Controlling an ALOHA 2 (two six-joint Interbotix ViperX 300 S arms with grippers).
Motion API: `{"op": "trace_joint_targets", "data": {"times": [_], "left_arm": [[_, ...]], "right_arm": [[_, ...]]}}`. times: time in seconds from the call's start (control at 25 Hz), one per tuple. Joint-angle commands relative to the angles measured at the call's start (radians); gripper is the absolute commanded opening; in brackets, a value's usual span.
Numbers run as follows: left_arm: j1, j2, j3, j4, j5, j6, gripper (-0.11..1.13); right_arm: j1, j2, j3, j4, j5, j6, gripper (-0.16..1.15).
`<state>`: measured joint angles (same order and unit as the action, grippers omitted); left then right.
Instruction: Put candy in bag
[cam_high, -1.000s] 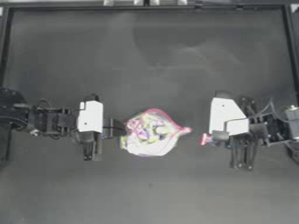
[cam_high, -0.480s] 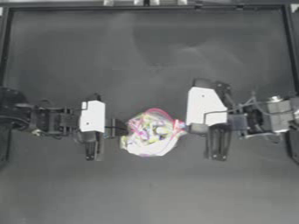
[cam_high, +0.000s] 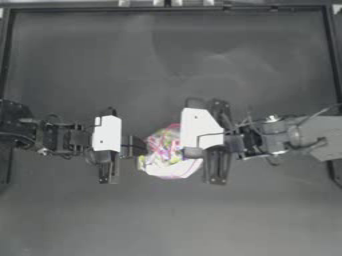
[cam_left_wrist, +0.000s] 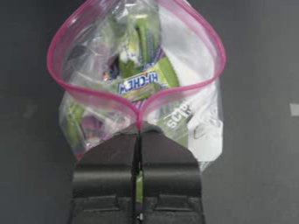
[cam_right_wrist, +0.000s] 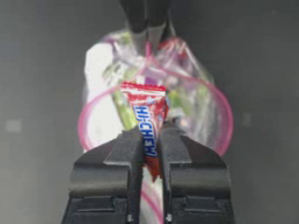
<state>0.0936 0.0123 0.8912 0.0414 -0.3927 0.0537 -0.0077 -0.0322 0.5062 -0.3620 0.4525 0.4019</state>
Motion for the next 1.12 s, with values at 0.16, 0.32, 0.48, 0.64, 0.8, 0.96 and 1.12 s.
{"op": "trace_joint_targets", "data": {"times": [0.16,0.32,0.48,0.64,0.8,0.96,1.12], "left_arm": [[0.000,-0.023,-0.012,0.003,-0.005,0.002,0.02],[0.000,-0.025,-0.009,0.005,-0.005,0.002,0.02],[0.000,-0.025,-0.006,0.005,-0.005,0.002,0.02],[0.000,-0.025,-0.006,0.005,-0.005,0.002,0.02],[0.000,-0.025,-0.003,0.005,-0.003,0.002,0.02],[0.000,-0.025,-0.003,0.005,-0.003,0.002,0.02],[0.000,-0.038,-0.002,0.009,-0.003,0.003,0.02]], "right_arm": [[-0.005,0.049,-0.037,0.002,-0.020,0.000,0.43],[-0.006,0.069,-0.046,0.000,-0.020,0.000,0.46],[-0.006,0.071,-0.046,0.005,-0.020,0.000,0.69],[-0.006,0.075,-0.046,0.005,-0.021,0.003,1.02],[-0.006,0.074,-0.057,0.000,-0.015,0.005,1.01],[-0.006,0.051,-0.071,-0.005,0.000,0.002,1.00],[-0.005,-0.021,-0.049,-0.005,-0.003,0.002,1.00]]}}
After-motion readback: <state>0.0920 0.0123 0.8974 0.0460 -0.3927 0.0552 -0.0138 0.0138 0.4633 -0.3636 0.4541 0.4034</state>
